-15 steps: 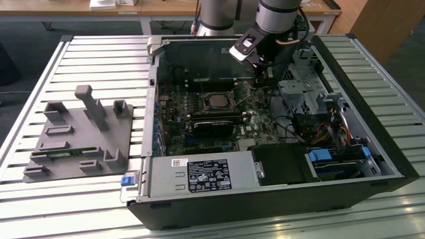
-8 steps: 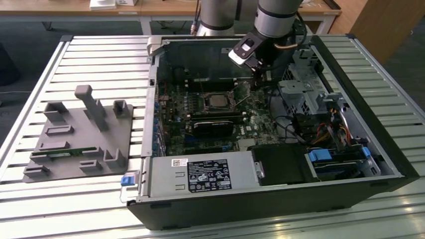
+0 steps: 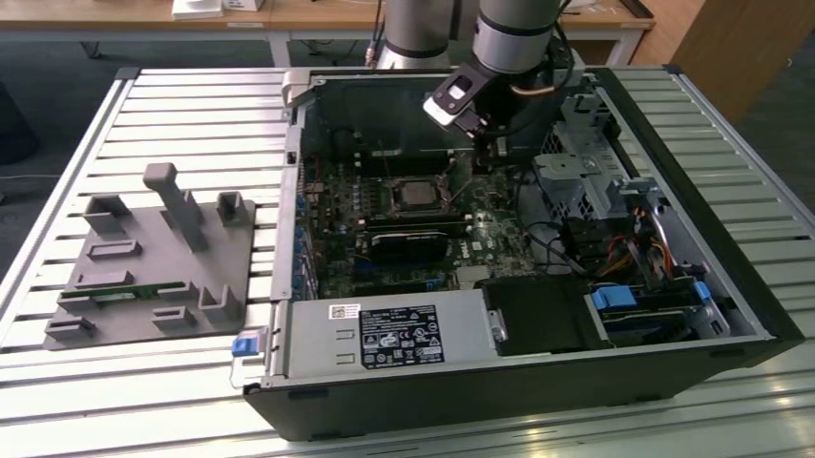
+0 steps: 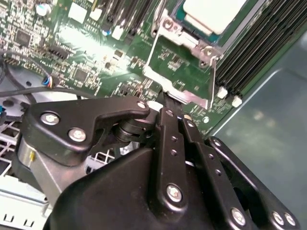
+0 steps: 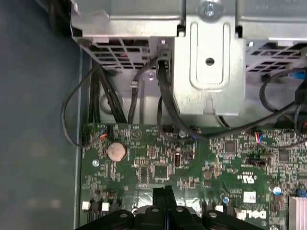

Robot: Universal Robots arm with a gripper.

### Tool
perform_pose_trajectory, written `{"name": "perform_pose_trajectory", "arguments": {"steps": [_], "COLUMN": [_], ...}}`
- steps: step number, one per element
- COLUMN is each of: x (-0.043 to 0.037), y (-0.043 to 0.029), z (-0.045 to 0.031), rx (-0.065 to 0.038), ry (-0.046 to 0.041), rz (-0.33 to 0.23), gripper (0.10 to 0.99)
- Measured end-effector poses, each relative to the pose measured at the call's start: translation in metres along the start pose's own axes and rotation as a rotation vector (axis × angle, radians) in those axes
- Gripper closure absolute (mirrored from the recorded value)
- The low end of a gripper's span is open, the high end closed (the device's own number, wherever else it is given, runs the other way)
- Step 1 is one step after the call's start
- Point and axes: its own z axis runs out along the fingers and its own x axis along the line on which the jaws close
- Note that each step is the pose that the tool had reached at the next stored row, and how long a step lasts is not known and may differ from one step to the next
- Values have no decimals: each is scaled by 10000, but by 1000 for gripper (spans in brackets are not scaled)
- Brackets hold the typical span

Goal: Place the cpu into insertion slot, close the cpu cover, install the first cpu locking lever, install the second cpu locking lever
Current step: 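Close the cpu cover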

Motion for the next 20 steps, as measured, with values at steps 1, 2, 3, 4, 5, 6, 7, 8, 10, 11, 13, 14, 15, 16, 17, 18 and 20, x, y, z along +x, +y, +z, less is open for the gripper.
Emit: {"name": "perform_pose_trajectory", "arguments": {"steps": [1, 2, 3, 4, 5, 6, 7, 8, 10, 11, 13, 14, 15, 16, 17, 18, 20], "x": [0, 1, 1, 1, 1, 1, 1, 1, 2, 2, 2, 2, 2, 2, 2, 2, 2], "y": [-18, -38, -63, -88, -110, -130, -150, -169, -204, -218, -240, -248, -259, -276, -290, -300, -307], "z": [0, 0, -1, -1, -2, -2, -2, -2, -2, -1, 0, 1, 2, 4, 7, 8, 15], "rx": [0, 0, -1, -1, -1, -1, -1, -1, -1, -1, -1, 0, 0, 0, -1, -1, -1], "ry": [0, 1, 2, 1, 0, 2, 2, 2, 2, 3, 1, 1, 0, 1, 2, 1, 4], "rz": [0, -1, -1, 0, 0, -1, -1, -1, 0, 0, -1, -1, 0, -1, 0, 0, 0], "gripper": [980, 980, 980, 980, 980, 980, 980, 980, 980, 980, 980, 980, 980, 980, 980, 980, 980]}}
